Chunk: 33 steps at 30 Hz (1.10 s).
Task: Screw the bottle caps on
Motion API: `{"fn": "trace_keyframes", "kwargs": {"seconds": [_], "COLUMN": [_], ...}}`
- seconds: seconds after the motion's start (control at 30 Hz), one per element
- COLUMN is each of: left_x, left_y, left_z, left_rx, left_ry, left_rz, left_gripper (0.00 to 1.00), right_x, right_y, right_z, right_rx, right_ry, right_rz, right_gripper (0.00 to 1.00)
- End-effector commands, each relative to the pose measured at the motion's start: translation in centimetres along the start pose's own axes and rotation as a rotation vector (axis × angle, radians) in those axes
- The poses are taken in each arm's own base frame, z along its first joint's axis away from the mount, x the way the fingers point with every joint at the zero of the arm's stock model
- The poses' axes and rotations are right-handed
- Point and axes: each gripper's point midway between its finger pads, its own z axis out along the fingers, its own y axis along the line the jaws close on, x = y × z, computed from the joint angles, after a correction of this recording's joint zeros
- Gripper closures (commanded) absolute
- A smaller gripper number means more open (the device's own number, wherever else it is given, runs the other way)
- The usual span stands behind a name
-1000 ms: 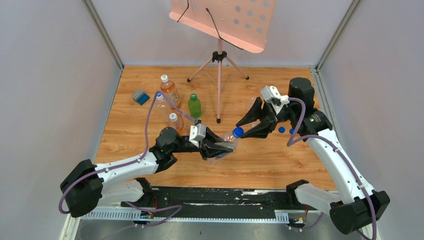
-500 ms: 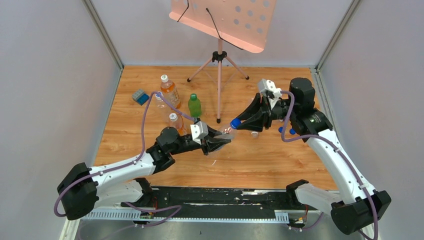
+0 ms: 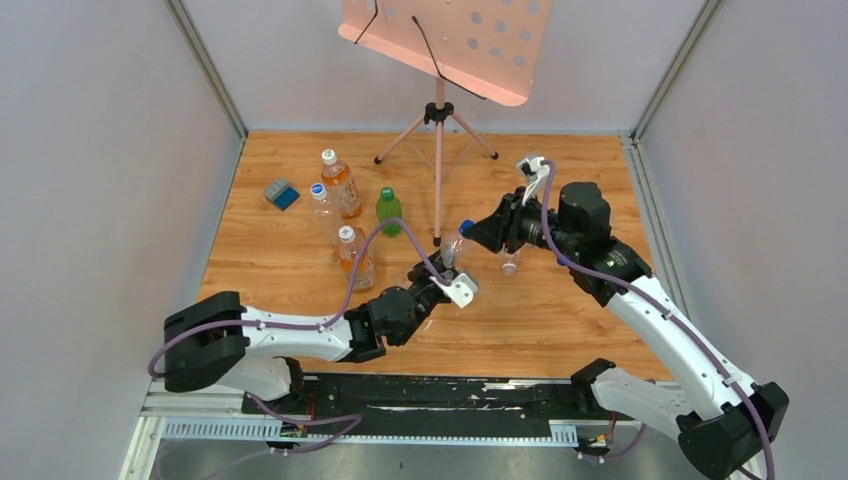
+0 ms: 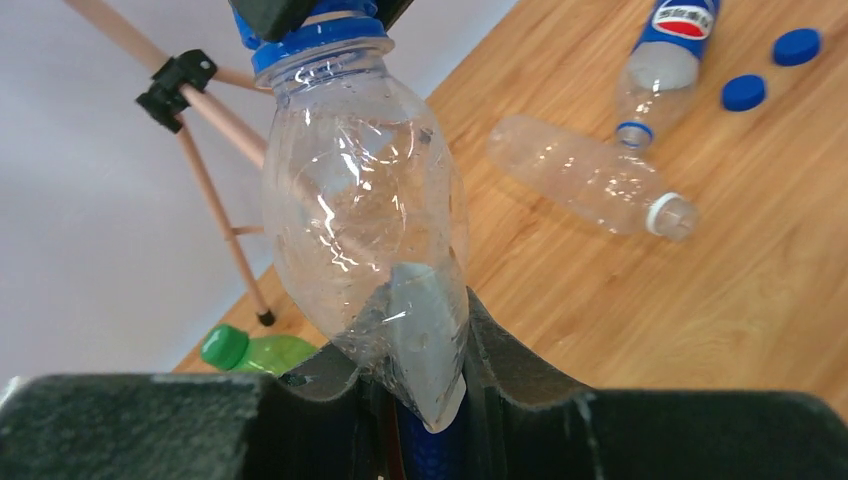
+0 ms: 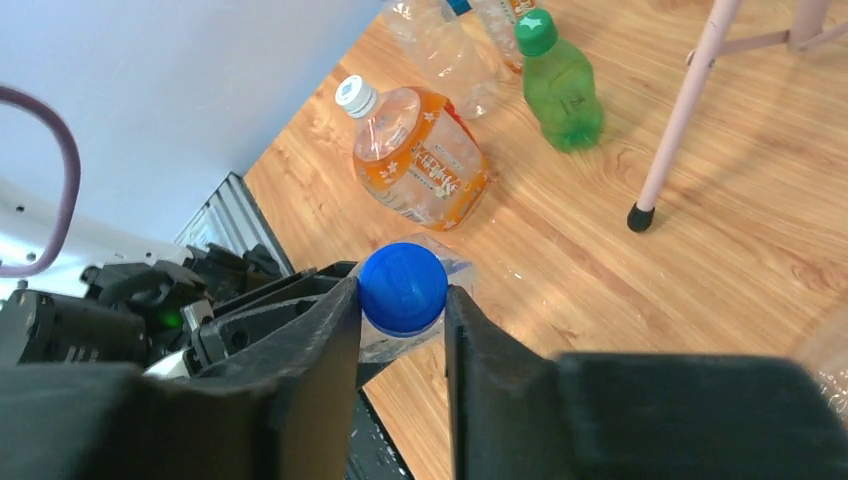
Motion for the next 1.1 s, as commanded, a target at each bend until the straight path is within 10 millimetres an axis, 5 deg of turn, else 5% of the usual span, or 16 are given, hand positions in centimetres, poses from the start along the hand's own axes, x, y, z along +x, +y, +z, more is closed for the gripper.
{"fn": "trace_keyframes", "kwargs": {"seconds": [0.0, 0.1, 0.23, 0.3, 0.53, 1.07], "left_x": [-8.6, -8.0, -7.0, -6.5, -6.9, -6.9], "left_y": [3.3, 2.4, 1.6, 0.1, 0.6, -1.7], "left_z": [0.5, 0.0, -1.4, -2.8, -6.5, -10.9], "left_rx": [-0.123, -0.015, 0.165, 0.333, 0.634, 1.115], "left_ry": [-0.208, -0.165, -0.115, -0.088, -0.123, -0.102], "left_rz": [-0.059, -0.155, -0.253, -0.289, -0.441, -0.483], "left_gripper": [1.00, 1.00, 1.00, 1.00, 1.00, 1.00], "right_x": [2.4, 0.5, -0.1, 0.3, 2.5, 1.8], "right_y": [3.6, 4.7, 5.1, 5.4, 7.5, 10.1], "right_z": [-0.5, -2.2, -4.3, -5.3, -7.7, -8.0], "right_rx": [-0.091, -0.108, -0.106, -0.135, -0.355, -0.570], "right_ry": [0.100, 0.077, 0.108, 0.130, 0.106, 0.046], "right_rz": [0.067, -0.101, -0.299, -0.404, -0.772, -1.010], "right_gripper": [0.61, 0.39, 0.26, 0.25, 0.24, 0.31]}}
